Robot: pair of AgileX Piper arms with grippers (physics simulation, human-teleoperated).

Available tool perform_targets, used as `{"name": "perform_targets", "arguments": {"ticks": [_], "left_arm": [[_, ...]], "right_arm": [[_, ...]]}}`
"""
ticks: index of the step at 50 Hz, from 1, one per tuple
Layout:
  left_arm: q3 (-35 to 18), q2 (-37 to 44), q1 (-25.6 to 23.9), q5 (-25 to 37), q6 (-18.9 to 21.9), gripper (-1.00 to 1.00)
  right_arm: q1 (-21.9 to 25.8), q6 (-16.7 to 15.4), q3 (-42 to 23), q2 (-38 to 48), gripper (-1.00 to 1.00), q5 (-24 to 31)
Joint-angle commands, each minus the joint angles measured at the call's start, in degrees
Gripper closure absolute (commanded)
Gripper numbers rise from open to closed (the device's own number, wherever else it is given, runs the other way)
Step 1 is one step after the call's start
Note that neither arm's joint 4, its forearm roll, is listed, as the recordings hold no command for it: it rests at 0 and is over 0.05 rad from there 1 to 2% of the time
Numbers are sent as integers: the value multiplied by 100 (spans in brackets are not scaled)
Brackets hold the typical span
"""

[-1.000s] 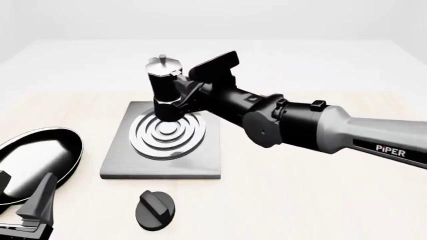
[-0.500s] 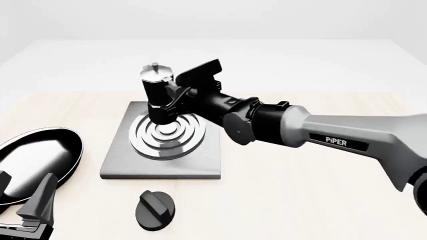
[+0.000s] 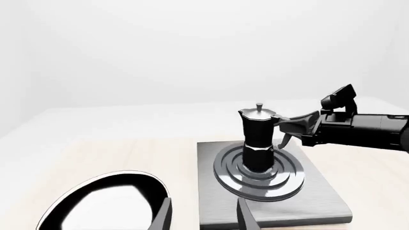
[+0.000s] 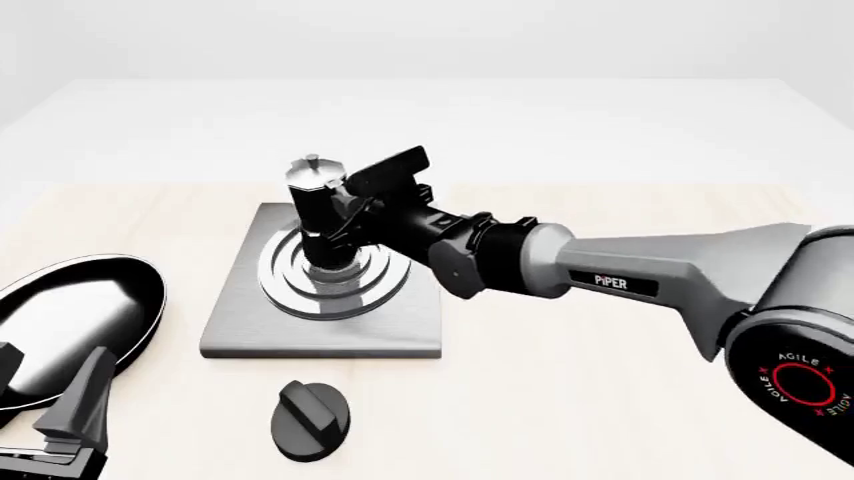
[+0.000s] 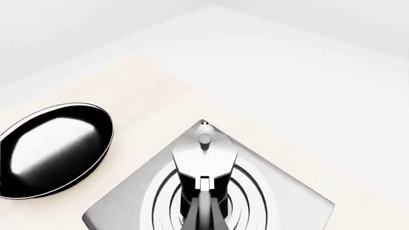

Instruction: Turn on the stove and put the moka pot on it.

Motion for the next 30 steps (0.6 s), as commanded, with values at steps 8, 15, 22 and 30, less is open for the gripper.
{"name": "perform_targets", "arguments": {"ticks": [8,15,22,30], "left_arm": [[0,0,-2,3,-4,-100],[0,0,-5,-1,5,-100],[0,0,-4,1,6,-100],[0,0,-8,-4,15,-100]], "right_arm": [[-62,80,40,266,100,-204],[-60,115,157,301,100,-301],[-53,152,279,368,100,-386],[-80,198,365,307,-100,-342]]}}
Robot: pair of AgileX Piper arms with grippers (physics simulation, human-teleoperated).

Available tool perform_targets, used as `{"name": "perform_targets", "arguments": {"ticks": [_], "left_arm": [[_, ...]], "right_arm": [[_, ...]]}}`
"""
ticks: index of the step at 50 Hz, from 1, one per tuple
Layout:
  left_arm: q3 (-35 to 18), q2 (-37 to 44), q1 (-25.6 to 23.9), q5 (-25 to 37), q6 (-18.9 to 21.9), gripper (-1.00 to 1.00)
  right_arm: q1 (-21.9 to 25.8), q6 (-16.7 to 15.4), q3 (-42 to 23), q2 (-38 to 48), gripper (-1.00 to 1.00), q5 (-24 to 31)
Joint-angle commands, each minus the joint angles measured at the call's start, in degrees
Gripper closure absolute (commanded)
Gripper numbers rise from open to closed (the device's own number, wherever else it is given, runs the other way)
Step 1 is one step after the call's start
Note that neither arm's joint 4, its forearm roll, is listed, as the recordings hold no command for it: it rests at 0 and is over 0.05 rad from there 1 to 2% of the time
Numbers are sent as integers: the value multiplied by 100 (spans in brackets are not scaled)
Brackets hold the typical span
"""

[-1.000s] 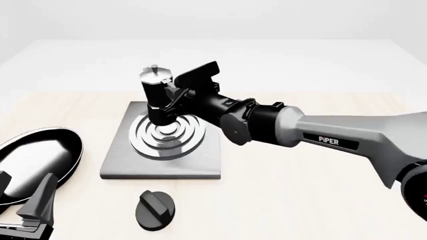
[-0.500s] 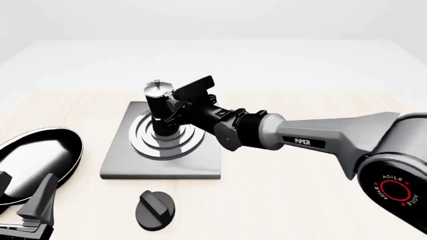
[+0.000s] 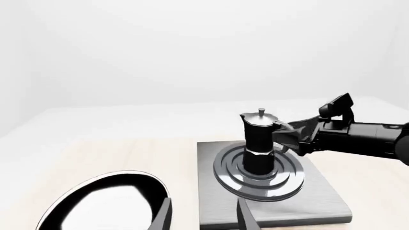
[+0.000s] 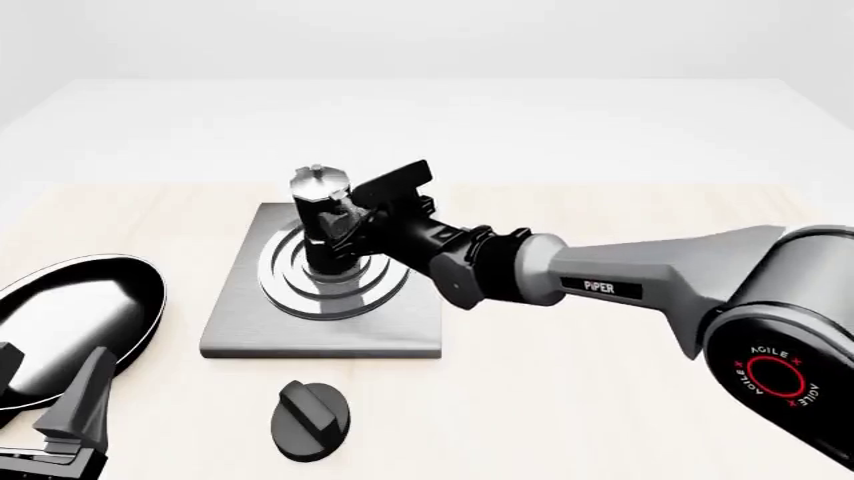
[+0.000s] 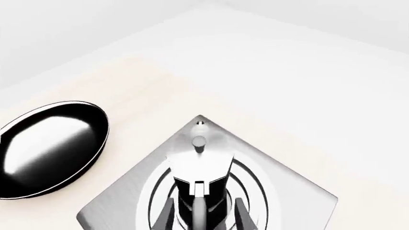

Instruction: Turn on the stove and put the moka pot on it.

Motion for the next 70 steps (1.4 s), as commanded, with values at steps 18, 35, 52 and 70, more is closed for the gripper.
{"name": "perform_targets", "arguments": {"ticks": [18,35,52,70], "left_arm": [[0,0,-6,-58,22,-100],[0,0,-5,-131,74,-100],[0,0,-25,-204,138,-100],[-1,0,-80,-237,222,-100]], "right_arm": [[-52,-183,1341,-1326,-100,276],[-45,167,2766,-2902,-100,464],[-416,55,3880,-4724,-100,962],[-873,-211,4492,-6462,-100,1995]]}}
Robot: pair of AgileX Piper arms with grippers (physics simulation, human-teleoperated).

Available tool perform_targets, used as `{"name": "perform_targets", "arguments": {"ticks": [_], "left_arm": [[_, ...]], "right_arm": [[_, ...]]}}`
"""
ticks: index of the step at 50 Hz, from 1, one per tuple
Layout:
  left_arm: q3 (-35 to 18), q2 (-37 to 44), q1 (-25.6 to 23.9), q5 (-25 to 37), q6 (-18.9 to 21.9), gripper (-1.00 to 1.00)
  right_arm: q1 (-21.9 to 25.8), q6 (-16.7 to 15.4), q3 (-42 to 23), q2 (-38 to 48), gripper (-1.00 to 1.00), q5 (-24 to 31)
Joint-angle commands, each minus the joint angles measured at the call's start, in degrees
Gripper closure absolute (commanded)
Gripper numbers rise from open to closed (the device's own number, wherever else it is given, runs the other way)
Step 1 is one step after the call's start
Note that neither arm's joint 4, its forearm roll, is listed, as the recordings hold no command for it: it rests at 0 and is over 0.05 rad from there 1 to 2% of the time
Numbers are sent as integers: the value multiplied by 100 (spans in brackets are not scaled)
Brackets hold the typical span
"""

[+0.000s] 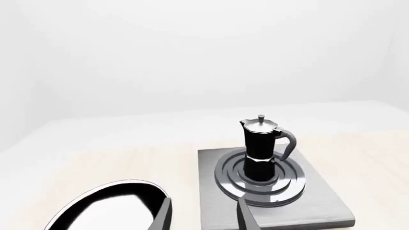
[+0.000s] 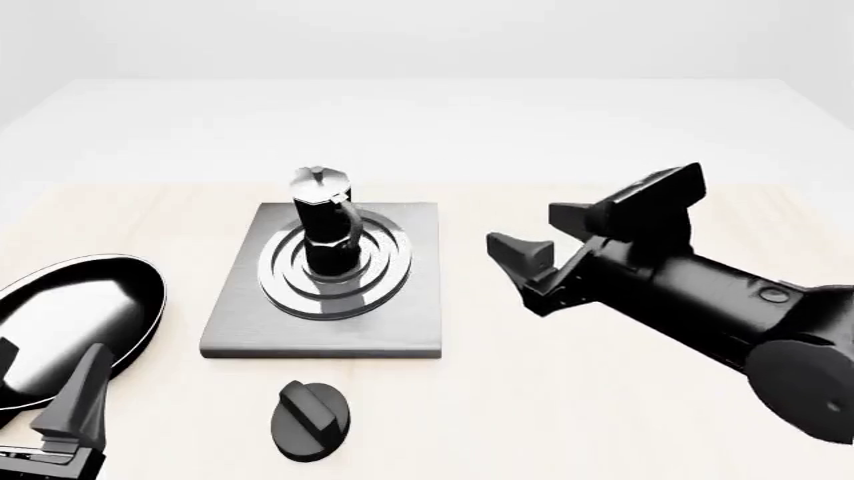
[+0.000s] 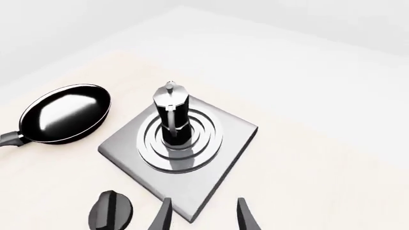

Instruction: Turn on the stove and put the moka pot on it.

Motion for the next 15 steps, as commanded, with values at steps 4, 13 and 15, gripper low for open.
{"name": "perform_targets", "arguments": {"ticks": [4,13,15], "left_arm": [[0,0,-50,-40,96,-100],[0,0,-58,-7,119,-100],[0,0,-42,3,121,-100]], "right_arm": [[-513,12,762,-1167,-100,536],[-920,256,1417,-2184,-100,943],[-990,251,1520,-2473,-100,1112]]}}
